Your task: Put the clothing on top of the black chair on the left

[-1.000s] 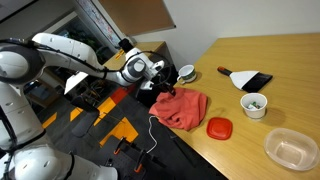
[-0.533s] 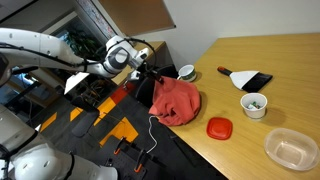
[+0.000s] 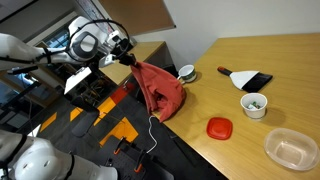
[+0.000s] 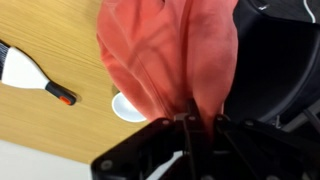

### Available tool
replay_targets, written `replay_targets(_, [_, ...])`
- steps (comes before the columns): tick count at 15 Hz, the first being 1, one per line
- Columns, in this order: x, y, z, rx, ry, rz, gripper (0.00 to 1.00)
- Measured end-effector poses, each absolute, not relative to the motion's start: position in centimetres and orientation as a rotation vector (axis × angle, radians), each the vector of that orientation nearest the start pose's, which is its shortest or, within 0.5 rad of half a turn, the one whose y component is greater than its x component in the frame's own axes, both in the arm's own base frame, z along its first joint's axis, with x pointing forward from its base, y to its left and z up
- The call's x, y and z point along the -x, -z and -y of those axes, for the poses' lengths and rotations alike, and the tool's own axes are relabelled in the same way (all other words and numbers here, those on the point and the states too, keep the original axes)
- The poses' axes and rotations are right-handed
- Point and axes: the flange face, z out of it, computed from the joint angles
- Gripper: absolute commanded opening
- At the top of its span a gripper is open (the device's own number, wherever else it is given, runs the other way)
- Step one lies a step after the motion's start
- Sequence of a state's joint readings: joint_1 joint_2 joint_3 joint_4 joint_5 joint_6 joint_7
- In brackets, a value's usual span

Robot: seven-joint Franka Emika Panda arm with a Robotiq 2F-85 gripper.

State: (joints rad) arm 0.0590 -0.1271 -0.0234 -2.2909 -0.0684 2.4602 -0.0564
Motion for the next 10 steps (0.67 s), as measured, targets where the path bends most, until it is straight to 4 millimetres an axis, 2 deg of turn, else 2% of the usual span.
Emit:
replay_targets(2, [-51.7,-44.7,-4.3,3.077,0.497,0.340,0.01])
replay_targets(6, [-51.5,-46.0,-8.9,2.973,0.531,0.542,0.01])
replay_targets(10, [-52.1,-47.9,-12.4,2.910,0.587,0.684,0.01])
